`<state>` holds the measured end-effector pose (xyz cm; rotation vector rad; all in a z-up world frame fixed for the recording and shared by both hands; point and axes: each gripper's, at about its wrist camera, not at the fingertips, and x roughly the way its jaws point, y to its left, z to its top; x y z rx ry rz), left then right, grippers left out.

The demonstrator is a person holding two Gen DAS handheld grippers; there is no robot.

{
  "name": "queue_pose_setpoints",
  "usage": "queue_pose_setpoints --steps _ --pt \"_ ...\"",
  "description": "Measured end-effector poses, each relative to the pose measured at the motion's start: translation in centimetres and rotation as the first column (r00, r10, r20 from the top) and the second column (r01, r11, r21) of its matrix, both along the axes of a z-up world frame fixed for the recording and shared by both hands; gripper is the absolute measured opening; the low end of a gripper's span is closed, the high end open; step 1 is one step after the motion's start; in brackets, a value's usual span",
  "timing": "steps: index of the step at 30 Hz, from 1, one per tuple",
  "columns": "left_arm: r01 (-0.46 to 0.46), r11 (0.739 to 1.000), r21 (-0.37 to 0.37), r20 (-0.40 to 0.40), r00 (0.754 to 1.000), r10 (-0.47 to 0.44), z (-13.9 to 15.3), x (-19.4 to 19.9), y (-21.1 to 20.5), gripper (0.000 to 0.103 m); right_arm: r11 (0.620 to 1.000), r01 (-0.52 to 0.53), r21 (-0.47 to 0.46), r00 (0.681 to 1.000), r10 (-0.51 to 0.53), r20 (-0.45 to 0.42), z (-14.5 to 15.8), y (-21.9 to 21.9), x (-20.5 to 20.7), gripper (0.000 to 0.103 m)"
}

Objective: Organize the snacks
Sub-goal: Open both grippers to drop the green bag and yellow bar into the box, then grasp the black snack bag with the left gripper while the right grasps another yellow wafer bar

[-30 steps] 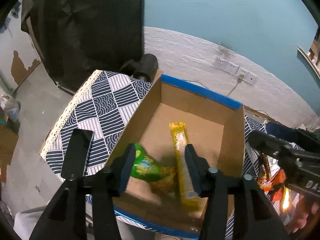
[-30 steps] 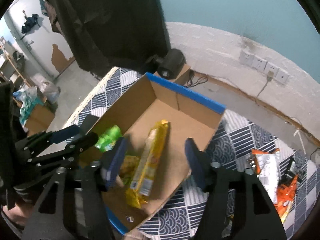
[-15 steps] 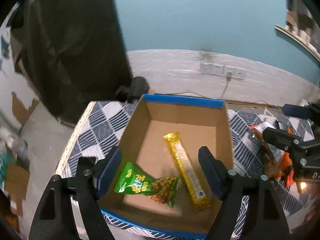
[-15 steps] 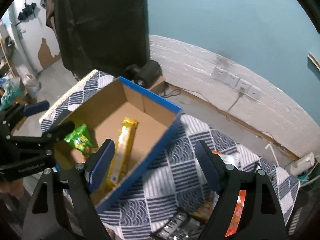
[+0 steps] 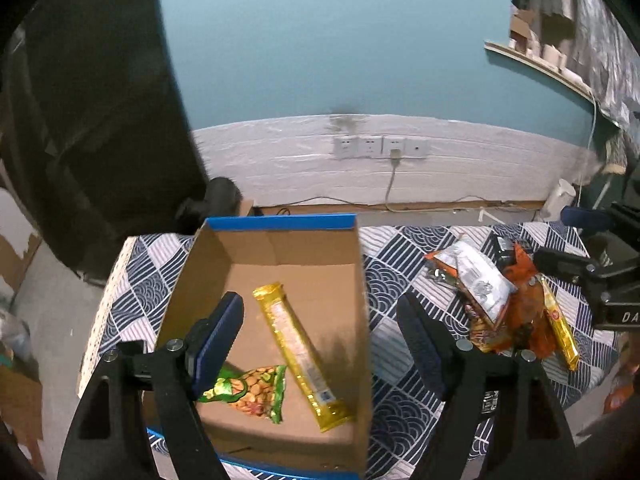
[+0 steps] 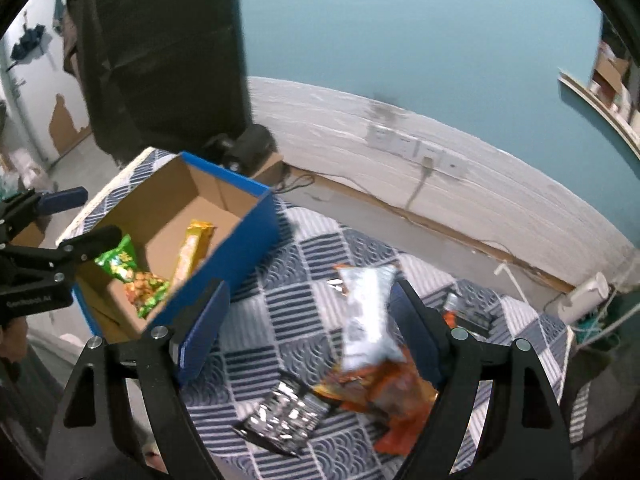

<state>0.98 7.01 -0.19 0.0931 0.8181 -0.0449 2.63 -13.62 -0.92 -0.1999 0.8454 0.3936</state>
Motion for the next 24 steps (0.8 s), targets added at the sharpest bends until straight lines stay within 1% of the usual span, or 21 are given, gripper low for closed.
queue_pose_setpoints --steps 5,9,15,18,24 --pt "0.013 0.999 0.046 -0.025 1.000 -0.012 -0.6 0.5 -2.5 0.080 0.997 0.072 -0.014 0.997 -0.071 0.028 0.2 -3.7 -0.7 0.082" --pt "0.042 0.998 0.042 -0.041 0.998 -0.040 -0.8 0.7 -4.2 0.080 0.993 0.117 -0.015 0.993 -0.116 0.037 0.2 -6.2 -1.2 0.082" --pt "0.104 0.994 0.019 -0.062 0.993 -0.102 -1.0 0.4 -7.2 0.080 0.981 0.193 -0.015 0.981 -0.192 0.013 -0.8 -10.4 -1.3 0.082" --pt "0.120 0.992 0.024 -0.073 0.990 -0.118 -1.4 0.3 -8.5 0.080 0.974 0.226 -0.018 0.974 -0.226 -0.004 -1.3 -12.1 -1.3 0.082" --pt "0.165 0.986 0.033 -0.127 0.979 -0.159 -3.1 0.5 -11.0 0.080 0.965 0.262 -0.004 0.964 -0.261 -0.052 -2.6 -15.1 -1.2 0.082"
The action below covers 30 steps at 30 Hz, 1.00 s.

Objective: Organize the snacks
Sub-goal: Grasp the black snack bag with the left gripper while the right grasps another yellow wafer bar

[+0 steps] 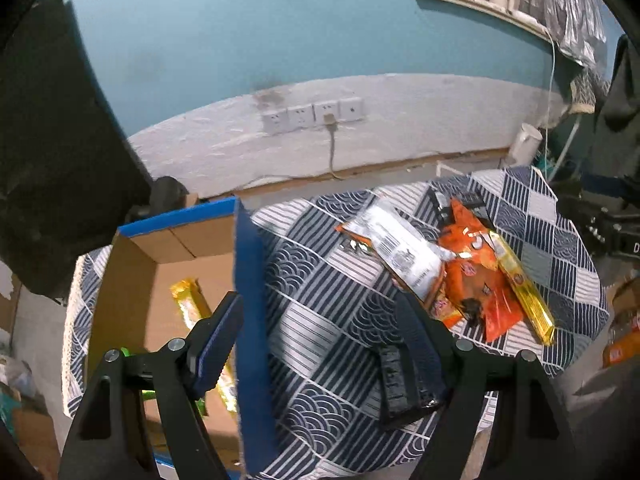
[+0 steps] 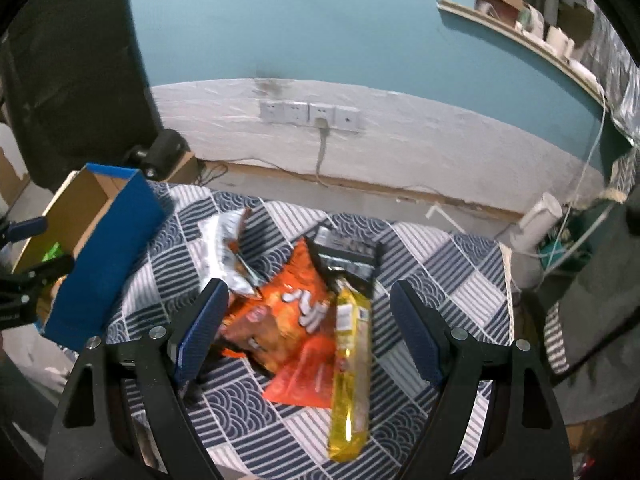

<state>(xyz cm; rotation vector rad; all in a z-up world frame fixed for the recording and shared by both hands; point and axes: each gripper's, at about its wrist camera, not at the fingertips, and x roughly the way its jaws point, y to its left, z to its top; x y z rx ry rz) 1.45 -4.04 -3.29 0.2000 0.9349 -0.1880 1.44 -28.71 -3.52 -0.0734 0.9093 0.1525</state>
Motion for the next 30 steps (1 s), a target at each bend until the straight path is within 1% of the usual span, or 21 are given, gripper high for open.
queue_pose_setpoints --steps 4,8,12,17,22,30 --pt "0.006 1.000 0.001 -0.037 0.999 -0.006 -1.2 0.2 -0.9 0.080 1.000 0.024 0.007 0.999 -0.024 -0.035 -1.5 -1.5 0.0 0.082" --pt "0.009 1.000 -0.017 -0.076 0.997 -0.010 -2.4 0.4 -1.7 0.080 0.999 0.042 0.002 0.996 -0.042 -0.075 -3.1 -2.6 0.2 0.082" --pt "0.020 1.000 -0.009 -0.114 0.993 -0.021 -3.8 0.5 -2.6 0.080 0.998 0.056 0.001 0.992 -0.055 -0.110 -4.4 -3.4 0.5 0.082" --pt "0.032 0.999 -0.002 -0.181 0.983 -0.032 -6.0 0.6 -3.9 0.080 0.998 0.063 -0.004 0.986 -0.063 -0.152 -6.2 -4.1 0.9 0.082" --pt "0.058 0.998 0.035 -0.205 0.977 -0.049 -7.7 0.5 -4.8 0.080 0.998 0.066 -0.012 0.978 -0.067 -0.200 -8.4 -4.6 1.5 0.082" --pt "0.062 0.998 0.030 -0.286 0.957 -0.051 -10.7 1.0 -5.5 0.080 0.996 0.083 -0.015 0.953 -0.084 -0.292 -12.5 -5.3 2.4 0.082"
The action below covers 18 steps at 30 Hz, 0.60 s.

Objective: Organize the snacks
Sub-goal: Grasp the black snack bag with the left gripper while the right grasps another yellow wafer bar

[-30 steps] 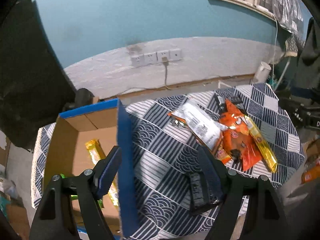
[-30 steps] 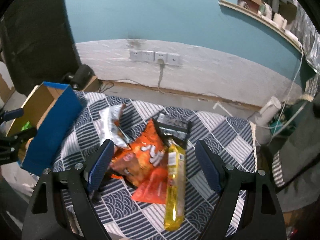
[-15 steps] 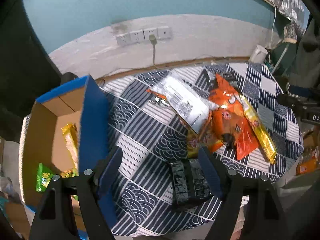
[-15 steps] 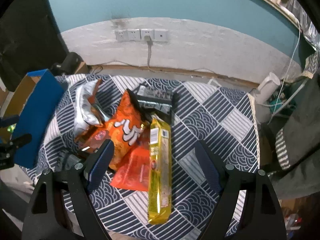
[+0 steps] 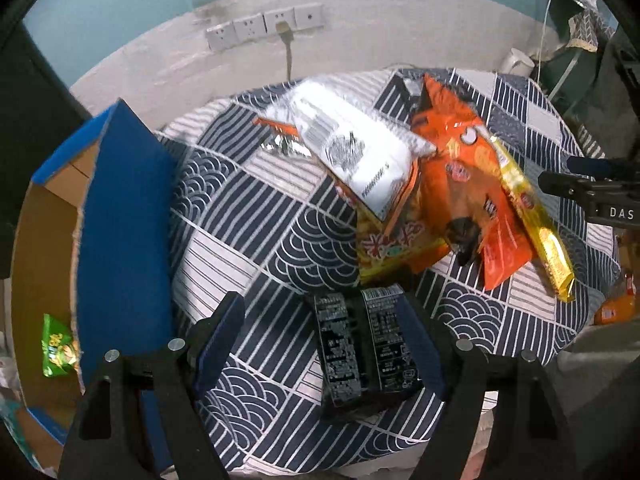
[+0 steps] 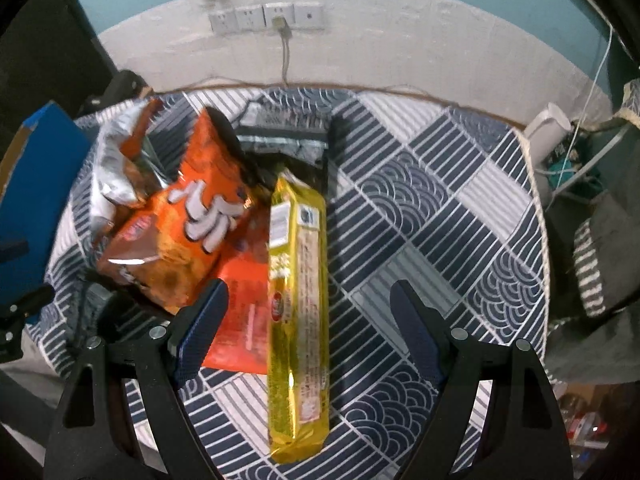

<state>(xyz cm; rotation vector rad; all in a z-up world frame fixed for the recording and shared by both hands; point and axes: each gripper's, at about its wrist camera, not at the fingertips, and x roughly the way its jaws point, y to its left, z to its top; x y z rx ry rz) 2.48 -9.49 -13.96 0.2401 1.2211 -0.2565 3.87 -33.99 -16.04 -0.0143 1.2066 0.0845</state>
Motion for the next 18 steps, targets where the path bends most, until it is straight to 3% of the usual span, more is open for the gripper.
queue_pose_setpoints --steps 11,18 --pt "-0.033 0.999 -0.018 -0.121 0.992 0.031 -3.6 0.4 -0.4 0.080 0.998 -0.056 -0.009 0.996 0.055 -0.064 -3.1 0.9 -0.2 0.082" --pt "-0.006 1.000 0.010 -0.110 0.994 0.007 -4.2 -0.1 -1.5 0.080 0.998 -0.064 0.002 0.993 0.063 -0.104 -4.9 1.0 -0.1 0.062"
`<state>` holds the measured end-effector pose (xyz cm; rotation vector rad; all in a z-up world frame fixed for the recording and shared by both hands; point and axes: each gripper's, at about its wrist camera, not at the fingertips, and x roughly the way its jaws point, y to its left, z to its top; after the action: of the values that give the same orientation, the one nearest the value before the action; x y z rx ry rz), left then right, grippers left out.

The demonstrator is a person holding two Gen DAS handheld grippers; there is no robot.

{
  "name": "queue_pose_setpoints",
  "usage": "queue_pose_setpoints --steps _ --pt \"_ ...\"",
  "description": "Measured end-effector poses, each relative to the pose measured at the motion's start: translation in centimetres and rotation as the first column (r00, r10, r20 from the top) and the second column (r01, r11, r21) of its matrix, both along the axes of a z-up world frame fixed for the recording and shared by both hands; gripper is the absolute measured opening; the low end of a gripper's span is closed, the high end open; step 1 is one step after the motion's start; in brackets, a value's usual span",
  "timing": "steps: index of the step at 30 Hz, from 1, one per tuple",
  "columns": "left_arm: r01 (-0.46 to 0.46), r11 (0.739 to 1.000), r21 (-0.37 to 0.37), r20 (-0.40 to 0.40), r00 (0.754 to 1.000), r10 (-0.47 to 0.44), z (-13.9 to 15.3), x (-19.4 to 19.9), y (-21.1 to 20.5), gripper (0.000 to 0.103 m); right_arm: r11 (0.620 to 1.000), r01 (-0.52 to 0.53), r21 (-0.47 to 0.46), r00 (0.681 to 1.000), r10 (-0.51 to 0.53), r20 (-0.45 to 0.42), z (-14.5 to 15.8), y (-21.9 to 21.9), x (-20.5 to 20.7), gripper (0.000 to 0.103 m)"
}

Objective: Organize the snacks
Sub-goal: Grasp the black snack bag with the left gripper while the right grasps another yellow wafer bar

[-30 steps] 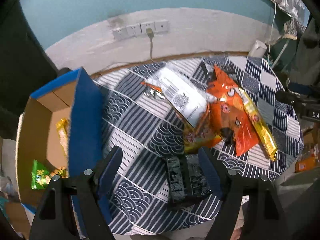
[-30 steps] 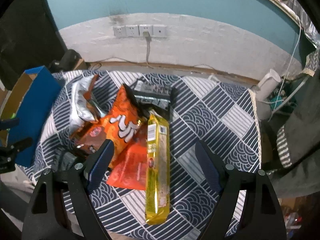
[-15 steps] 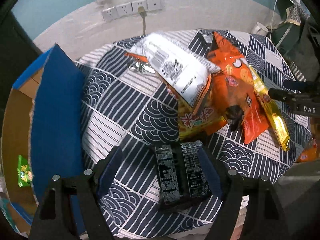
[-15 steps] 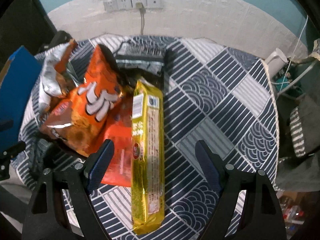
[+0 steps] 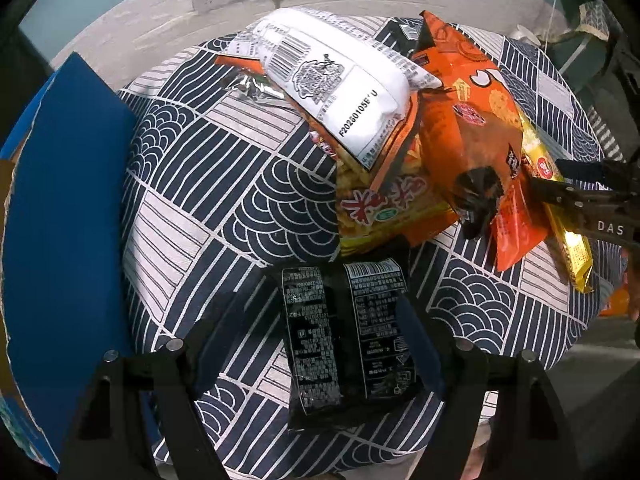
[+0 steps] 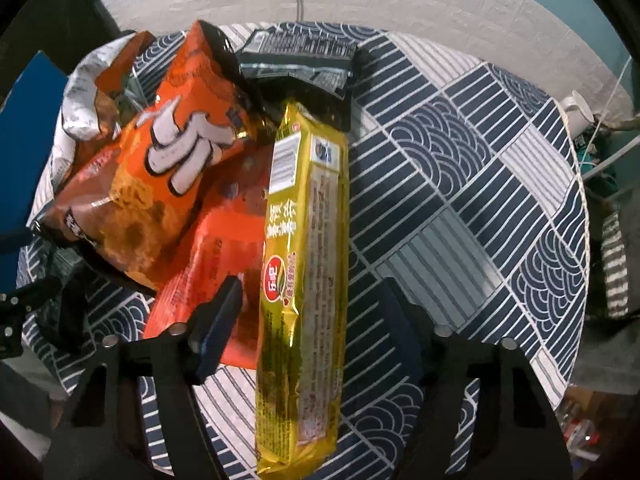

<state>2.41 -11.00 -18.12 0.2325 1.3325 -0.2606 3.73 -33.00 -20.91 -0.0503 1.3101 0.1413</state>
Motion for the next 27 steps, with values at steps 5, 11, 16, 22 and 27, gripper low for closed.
queue_pose_setpoints --steps 5,11,16,22,27 --pt "0.000 1.000 0.021 0.006 1.000 0.000 -0.2 -0.2 -0.4 0.080 1.000 -0.009 0.029 1.000 0.009 -0.009 -0.5 -0.1 -0.3 0.047" --pt "-0.013 1.000 0.019 -0.012 1.000 0.013 0.2 -0.4 -0.2 0.080 1.000 0.002 -0.017 0.999 -0.003 -0.037 -0.3 -0.7 -1.4 0.036" --pt "-0.042 0.999 0.000 -0.053 0.998 0.042 0.0 -1.2 0.4 0.080 0.996 0.008 -0.094 0.999 -0.012 -0.047 -0.4 -0.8 -2.6 0.036" --pt "-0.013 1.000 0.021 -0.057 0.998 0.014 -0.8 -2.2 -0.9 0.080 0.995 -0.001 -0.105 0.999 -0.004 -0.044 -1.0 -2.3 -3.8 0.036" --pt "-0.013 0.999 0.036 -0.085 0.996 0.016 -2.6 -2.4 -1.5 0.080 0.994 -0.002 -0.113 0.999 -0.003 -0.042 -1.5 -2.5 -3.8 0.036"
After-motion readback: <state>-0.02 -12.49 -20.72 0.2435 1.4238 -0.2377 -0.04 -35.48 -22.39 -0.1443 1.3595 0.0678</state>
